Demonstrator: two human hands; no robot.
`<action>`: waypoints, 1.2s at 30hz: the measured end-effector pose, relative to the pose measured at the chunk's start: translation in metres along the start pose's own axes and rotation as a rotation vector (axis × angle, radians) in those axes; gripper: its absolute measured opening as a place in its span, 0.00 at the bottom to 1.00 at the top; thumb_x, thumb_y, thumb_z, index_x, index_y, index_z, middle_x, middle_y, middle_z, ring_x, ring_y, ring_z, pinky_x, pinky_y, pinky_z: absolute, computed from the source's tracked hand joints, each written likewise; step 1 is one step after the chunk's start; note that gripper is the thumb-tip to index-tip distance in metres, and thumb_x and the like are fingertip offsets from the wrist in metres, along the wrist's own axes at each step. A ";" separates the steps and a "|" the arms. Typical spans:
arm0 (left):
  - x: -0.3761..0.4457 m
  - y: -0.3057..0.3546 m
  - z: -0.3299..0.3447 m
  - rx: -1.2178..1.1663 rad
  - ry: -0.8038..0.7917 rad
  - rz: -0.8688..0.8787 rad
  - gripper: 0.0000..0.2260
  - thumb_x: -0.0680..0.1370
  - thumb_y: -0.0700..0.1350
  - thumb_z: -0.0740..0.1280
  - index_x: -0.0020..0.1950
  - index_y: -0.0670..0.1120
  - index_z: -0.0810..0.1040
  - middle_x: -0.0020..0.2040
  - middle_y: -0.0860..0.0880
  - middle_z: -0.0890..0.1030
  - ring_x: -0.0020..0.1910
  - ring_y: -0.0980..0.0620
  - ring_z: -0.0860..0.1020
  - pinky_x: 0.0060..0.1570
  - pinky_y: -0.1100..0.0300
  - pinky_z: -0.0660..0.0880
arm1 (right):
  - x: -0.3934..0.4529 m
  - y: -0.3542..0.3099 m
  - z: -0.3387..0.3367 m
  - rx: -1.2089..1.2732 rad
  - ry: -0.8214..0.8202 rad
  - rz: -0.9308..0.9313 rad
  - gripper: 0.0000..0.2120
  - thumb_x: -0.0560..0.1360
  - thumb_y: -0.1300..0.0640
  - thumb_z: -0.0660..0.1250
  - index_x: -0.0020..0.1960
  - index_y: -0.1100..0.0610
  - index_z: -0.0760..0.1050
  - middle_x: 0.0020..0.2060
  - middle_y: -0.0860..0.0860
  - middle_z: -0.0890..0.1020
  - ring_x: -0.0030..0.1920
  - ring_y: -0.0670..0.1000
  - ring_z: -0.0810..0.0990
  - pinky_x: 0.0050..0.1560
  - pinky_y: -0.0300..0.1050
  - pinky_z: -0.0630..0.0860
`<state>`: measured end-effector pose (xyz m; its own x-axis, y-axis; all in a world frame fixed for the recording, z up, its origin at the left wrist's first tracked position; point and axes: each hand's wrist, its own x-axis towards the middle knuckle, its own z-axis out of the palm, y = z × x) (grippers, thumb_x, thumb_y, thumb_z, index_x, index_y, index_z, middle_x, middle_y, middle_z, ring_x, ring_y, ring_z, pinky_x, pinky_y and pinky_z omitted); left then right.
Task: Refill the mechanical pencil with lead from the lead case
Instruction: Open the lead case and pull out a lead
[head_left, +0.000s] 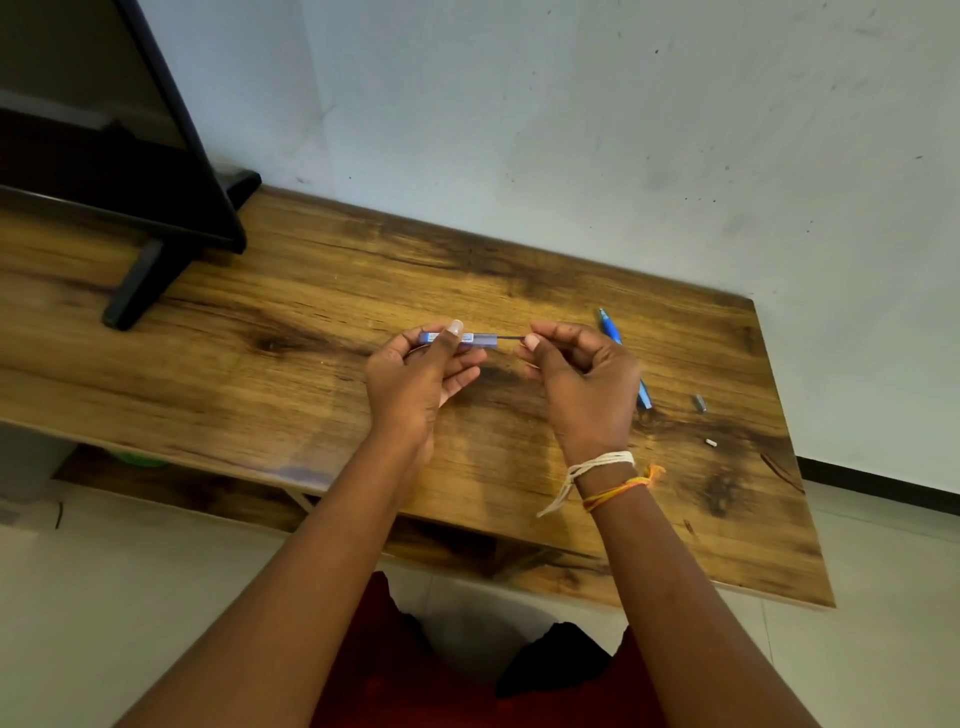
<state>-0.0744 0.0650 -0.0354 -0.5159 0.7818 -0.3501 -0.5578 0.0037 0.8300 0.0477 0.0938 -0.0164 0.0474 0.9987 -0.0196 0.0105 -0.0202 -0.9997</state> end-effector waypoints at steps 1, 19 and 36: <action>0.000 0.001 0.000 -0.009 -0.005 -0.007 0.08 0.74 0.40 0.71 0.51 0.39 0.77 0.35 0.46 0.85 0.35 0.52 0.85 0.37 0.60 0.82 | 0.000 -0.001 0.001 -0.004 0.002 -0.006 0.07 0.73 0.68 0.70 0.46 0.57 0.81 0.39 0.54 0.85 0.41 0.49 0.86 0.43 0.43 0.83; 0.000 0.001 0.000 -0.125 -0.059 -0.099 0.07 0.74 0.41 0.72 0.47 0.41 0.77 0.37 0.45 0.86 0.38 0.50 0.85 0.36 0.61 0.80 | -0.001 -0.012 -0.001 0.028 0.042 -0.069 0.08 0.72 0.67 0.71 0.50 0.62 0.81 0.42 0.56 0.86 0.44 0.52 0.86 0.44 0.44 0.83; 0.001 -0.010 0.003 -0.219 -0.126 -0.184 0.06 0.73 0.39 0.72 0.47 0.41 0.77 0.39 0.44 0.86 0.39 0.50 0.85 0.36 0.62 0.80 | 0.002 -0.016 -0.011 0.272 0.268 -0.047 0.07 0.74 0.70 0.67 0.47 0.60 0.78 0.38 0.52 0.83 0.39 0.52 0.84 0.41 0.43 0.82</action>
<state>-0.0676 0.0680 -0.0429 -0.3168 0.8516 -0.4177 -0.7681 0.0281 0.6398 0.0587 0.0960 -0.0002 0.3127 0.9498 -0.0057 -0.2451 0.0749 -0.9666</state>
